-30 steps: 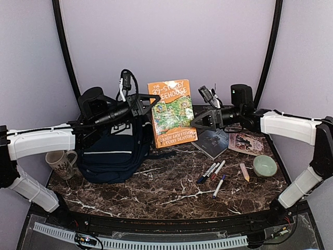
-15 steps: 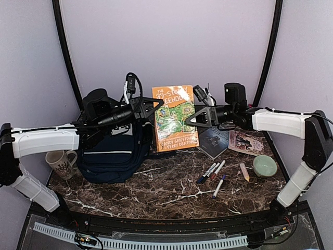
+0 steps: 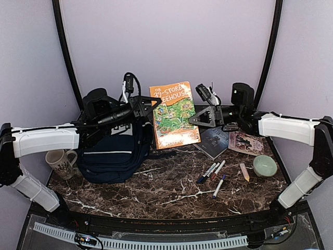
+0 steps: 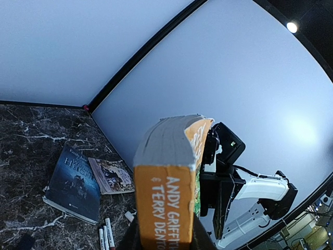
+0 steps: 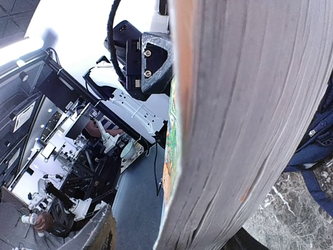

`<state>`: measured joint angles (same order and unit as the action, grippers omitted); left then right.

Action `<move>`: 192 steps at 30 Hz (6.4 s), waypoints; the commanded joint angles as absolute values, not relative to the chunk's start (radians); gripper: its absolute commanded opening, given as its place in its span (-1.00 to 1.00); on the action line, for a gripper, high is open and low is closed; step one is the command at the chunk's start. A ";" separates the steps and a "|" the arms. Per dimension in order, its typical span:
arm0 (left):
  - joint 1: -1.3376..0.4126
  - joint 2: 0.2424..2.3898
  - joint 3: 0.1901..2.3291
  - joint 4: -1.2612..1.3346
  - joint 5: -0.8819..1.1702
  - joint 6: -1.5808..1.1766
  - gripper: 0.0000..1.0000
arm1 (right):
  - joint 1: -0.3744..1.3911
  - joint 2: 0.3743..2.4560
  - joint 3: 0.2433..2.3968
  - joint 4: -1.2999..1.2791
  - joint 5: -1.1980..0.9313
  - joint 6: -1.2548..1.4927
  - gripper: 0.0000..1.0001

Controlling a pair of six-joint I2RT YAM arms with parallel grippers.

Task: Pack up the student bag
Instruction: Pass from the left arm to the right, then pick up the largest pocket of the bag from the student bag.

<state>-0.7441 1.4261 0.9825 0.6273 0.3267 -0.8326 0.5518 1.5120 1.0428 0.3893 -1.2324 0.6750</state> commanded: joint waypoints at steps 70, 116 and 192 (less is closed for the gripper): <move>-0.875 1.959 1.499 -0.849 -0.179 0.055 -0.97 | 0.195 1.251 0.799 -0.105 -0.970 0.029 -1.00; -0.994 1.904 1.572 -0.874 -0.299 -0.060 -0.19 | 0.193 1.301 0.803 -0.082 -0.972 0.048 -1.00; -0.991 1.807 1.727 -0.857 -0.521 -0.010 -1.00 | 0.360 1.476 1.037 -0.506 -1.048 0.038 -1.00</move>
